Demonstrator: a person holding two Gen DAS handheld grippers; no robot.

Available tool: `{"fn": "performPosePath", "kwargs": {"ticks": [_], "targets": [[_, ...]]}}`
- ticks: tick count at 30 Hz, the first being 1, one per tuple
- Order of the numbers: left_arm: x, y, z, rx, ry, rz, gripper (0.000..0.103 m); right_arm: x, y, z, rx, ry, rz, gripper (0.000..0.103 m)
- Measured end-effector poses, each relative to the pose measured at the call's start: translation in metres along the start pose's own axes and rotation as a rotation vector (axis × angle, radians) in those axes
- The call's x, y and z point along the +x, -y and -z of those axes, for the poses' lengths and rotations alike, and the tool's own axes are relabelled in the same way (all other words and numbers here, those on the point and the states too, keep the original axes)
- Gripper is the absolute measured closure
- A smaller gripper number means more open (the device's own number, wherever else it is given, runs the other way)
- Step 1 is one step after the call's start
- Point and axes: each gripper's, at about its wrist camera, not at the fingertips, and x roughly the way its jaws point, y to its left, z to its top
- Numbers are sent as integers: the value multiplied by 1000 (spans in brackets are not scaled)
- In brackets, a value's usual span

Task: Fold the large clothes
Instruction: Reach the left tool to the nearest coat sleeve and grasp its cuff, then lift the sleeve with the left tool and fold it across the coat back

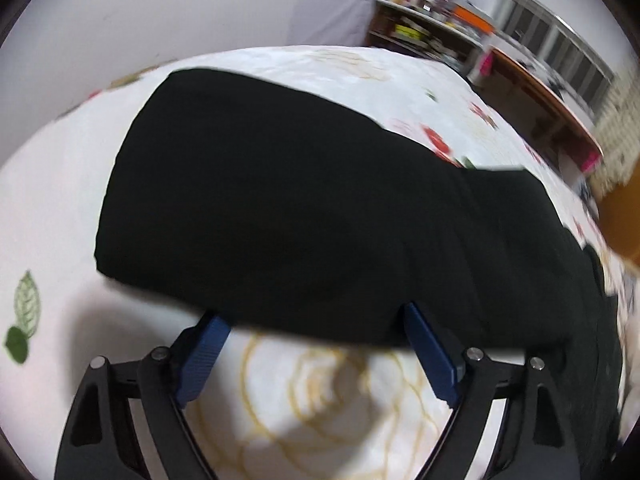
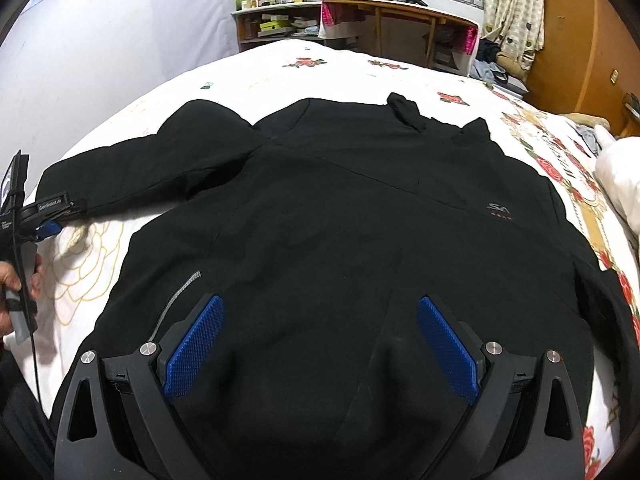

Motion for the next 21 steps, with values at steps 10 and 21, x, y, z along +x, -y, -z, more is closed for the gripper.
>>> {"fn": "performPosePath", "kwargs": {"ticks": [10, 21], "targets": [[3, 18, -19, 53, 87, -42, 78, 12, 15, 2, 30, -12, 19, 5], [-67, 79, -59, 227, 231, 15, 87, -15, 48, 12, 98, 7, 45, 5]]}}
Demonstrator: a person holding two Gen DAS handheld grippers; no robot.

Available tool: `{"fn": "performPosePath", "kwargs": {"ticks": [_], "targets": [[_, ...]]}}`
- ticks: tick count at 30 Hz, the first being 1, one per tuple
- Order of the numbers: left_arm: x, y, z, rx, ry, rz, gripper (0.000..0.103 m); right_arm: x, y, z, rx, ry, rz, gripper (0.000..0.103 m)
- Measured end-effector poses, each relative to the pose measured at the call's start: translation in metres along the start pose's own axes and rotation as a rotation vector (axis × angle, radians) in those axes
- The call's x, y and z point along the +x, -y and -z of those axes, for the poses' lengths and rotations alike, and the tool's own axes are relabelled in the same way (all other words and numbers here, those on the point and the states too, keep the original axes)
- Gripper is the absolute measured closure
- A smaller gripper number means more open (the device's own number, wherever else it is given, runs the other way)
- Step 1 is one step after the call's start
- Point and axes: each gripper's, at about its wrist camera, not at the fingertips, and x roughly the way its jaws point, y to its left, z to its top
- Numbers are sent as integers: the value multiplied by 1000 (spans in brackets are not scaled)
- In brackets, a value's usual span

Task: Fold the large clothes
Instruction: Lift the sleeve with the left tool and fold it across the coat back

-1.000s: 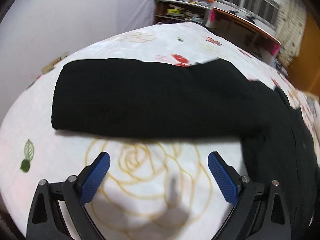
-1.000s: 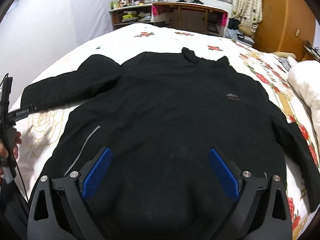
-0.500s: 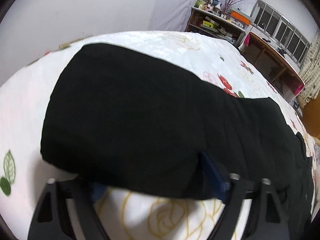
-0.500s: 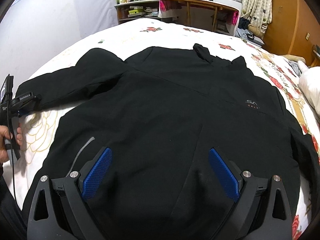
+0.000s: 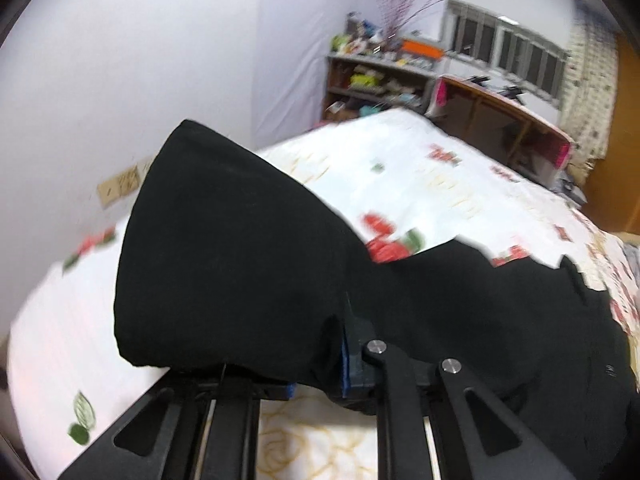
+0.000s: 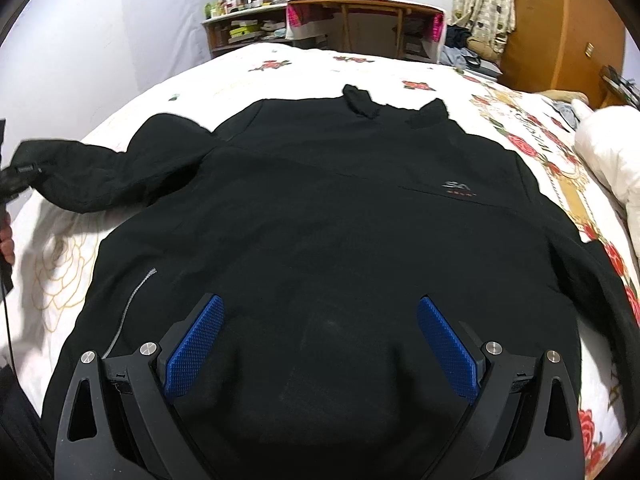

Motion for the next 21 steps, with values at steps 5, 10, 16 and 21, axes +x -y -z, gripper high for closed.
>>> {"fn": "performPosePath", "kwargs": {"ticks": [5, 10, 16, 21], "targets": [[-46, 52, -32, 84, 76, 103, 88, -20, 24, 2, 50, 27, 11, 5], [-81, 123, -47, 178, 119, 231, 88, -43, 56, 4, 97, 58, 37, 5], [-102, 207, -39, 275, 116, 388, 88, -68, 99, 15, 149, 95, 91, 5], [-108, 265, -18, 342, 72, 479, 88, -75, 128, 31, 214, 92, 112, 5]]}}
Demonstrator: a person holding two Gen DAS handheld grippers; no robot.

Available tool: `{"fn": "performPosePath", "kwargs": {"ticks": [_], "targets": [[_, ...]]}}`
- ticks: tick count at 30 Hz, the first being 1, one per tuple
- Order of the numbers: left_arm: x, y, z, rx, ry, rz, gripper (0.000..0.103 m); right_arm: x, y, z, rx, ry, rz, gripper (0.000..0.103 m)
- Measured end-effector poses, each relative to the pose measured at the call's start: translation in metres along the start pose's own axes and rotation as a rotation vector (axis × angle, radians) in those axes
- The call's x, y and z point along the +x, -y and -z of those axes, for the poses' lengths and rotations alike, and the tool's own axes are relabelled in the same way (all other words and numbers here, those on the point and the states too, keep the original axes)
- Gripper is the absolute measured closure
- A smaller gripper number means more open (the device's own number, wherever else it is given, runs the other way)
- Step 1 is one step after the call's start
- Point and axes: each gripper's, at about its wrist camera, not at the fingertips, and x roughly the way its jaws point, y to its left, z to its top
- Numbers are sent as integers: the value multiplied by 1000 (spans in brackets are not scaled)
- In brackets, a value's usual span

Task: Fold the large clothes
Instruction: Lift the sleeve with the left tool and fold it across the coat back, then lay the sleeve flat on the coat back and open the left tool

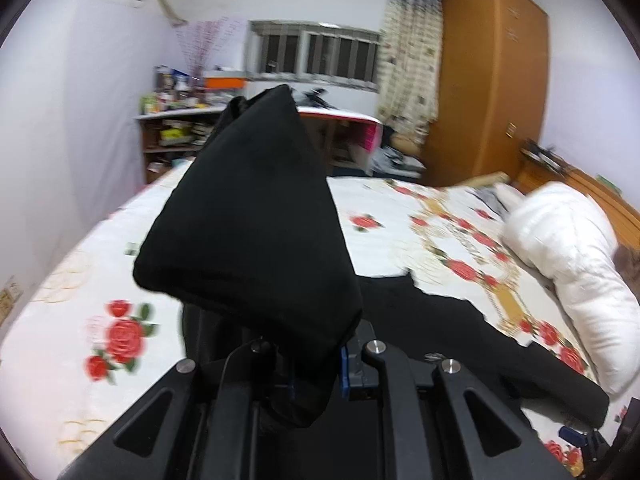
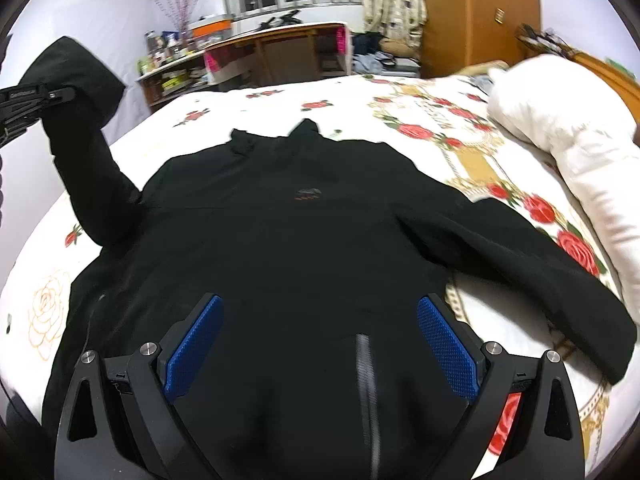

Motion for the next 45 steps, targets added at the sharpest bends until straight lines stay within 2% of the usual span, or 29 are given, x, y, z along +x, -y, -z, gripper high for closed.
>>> {"fn": "performPosePath", "kwargs": {"ticks": [7, 13, 14, 16, 17, 18, 19, 21, 26, 33, 35, 38, 42, 45], "targets": [[54, 63, 39, 31, -120, 95, 88, 3, 35, 14, 48, -15, 28, 5], [97, 97, 85, 84, -207, 111, 86, 17, 54, 19, 79, -32, 43, 5], [105, 101, 94, 95, -225, 118, 83, 19, 57, 19, 82, -32, 43, 5], [117, 105, 108, 103, -271, 145, 69, 25, 60, 19, 84, -33, 45, 5], [122, 106, 113, 108, -290, 157, 66, 28, 60, 18, 85, -34, 44, 5], [125, 109, 119, 115, -302, 170, 56, 31, 60, 16, 84, -32, 43, 5], [125, 110, 123, 121, -307, 177, 45, 33, 59, 16, 82, -31, 45, 5], [119, 110, 125, 118, -309, 206, 39, 37, 57, 13, 74, -29, 47, 5], [98, 112, 124, 92, -304, 245, 38, 41, 51, 1, 50, -12, 56, 5], [58, 90, 111, 77, -242, 287, 34, 45, 32, -23, 18, 17, 44, 5], [50, 76, 106, 68, -218, 271, 34, 46, 23, -30, 8, 27, 40, 5], [53, 46, 102, 59, -201, 203, 34, 52, 12, -38, -12, 33, 32, 5], [73, -4, 106, 32, -233, 75, 34, 75, 2, -46, -21, 17, 10, 5], [90, -43, 115, 5, -263, -22, 34, 109, 0, -51, 14, -24, -23, 5]]}}
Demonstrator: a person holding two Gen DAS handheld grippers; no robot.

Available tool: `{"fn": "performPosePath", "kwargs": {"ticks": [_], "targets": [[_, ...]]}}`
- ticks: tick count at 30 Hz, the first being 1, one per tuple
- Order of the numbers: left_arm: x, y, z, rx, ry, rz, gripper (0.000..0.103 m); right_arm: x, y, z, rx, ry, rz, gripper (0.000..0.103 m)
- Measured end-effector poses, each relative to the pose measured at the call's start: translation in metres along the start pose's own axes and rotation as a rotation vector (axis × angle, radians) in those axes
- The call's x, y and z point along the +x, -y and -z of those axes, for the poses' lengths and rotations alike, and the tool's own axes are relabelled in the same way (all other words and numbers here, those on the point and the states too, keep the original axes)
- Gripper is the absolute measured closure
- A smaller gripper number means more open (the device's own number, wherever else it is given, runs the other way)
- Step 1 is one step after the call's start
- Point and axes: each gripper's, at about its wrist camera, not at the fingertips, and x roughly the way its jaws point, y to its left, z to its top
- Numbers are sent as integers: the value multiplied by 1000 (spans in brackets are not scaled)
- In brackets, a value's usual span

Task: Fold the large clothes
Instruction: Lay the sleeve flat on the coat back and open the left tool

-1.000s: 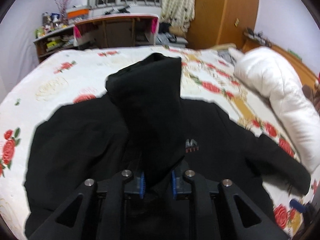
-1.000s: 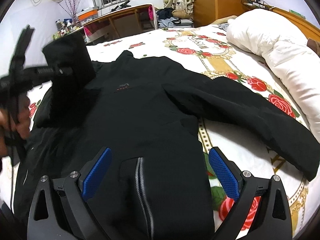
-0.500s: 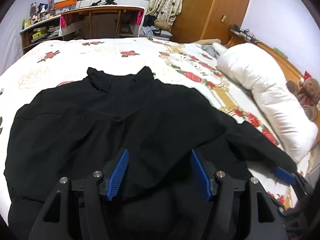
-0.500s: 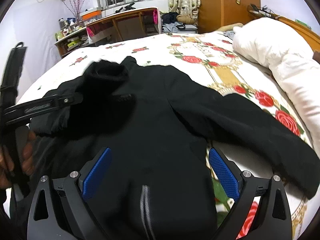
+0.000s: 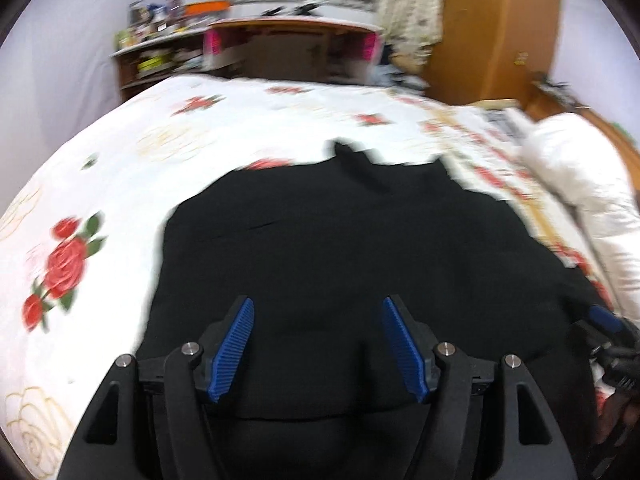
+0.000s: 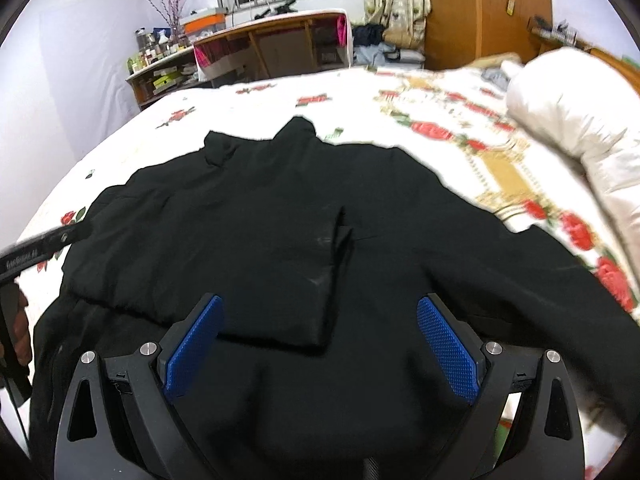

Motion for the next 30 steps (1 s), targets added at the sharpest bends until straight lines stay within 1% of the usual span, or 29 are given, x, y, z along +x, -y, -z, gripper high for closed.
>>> {"fn": "performPosePath", "kwargs": {"ticks": [2, 3, 4, 6, 7, 9, 12, 13, 15, 16, 18, 20, 21, 22, 23, 25, 27, 28, 29, 30], "targets": [[14, -22, 6, -43, -35, -37, 34, 19, 2, -2, 25, -29, -3, 6], [20, -30, 10, -62, -50, -51, 34, 29, 3, -2, 41, -52, -12, 10], [25, -36, 14, -76, -61, -60, 34, 40, 4, -3, 60, -81, -25, 16], [32, -40, 21, -88, -66, -60, 34, 57, 5, -2, 77, -126, -44, 63], [35, -39, 24, -84, -62, -59, 34, 59, 4, -2, 67, -128, -27, 67], [43, -34, 27, -67, -53, -64, 29, 65, 6, -2, 27, -135, 48, 69], [46, -33, 28, -68, -56, -76, 29, 70, 20, -3, 79, -178, 20, 69], [43, -34, 26, -81, -59, -68, 29, 67, 21, -5, 72, -178, 36, 69], [30, -37, 22, -108, -49, -35, 29, 54, 20, -9, 49, -156, 83, 69], [23, -38, 21, -111, -31, -27, 29, 44, 19, -12, 48, -133, 98, 69], [13, -40, 14, -95, 16, -43, 29, 25, 15, -19, 44, -67, 96, 67], [18, -43, 3, -85, 21, -59, 29, 15, 5, -28, 15, -9, 84, 67], [24, -45, -2, -94, 16, -69, 29, 15, 1, -31, 6, -2, 72, 67], [31, -48, -7, -110, 4, -68, 29, 21, -5, -35, -2, -5, 58, 67], [43, -50, -11, -134, -28, -54, 29, 27, -8, -36, -4, -15, 46, 67], [63, -50, -10, -153, -81, -53, 28, 54, -10, -36, -7, -80, 32, 67], [71, -41, -5, -109, -89, -84, 27, 84, -6, -28, -14, -175, 39, 67], [71, -37, -4, -91, -84, -94, 26, 89, -3, -26, -14, -182, 39, 66], [68, -35, -3, -82, -77, -99, 26, 88, 1, -25, -13, -176, 44, 64], [63, -34, -1, -82, -68, -95, 26, 83, 4, -25, -9, -171, 50, 64]]}}
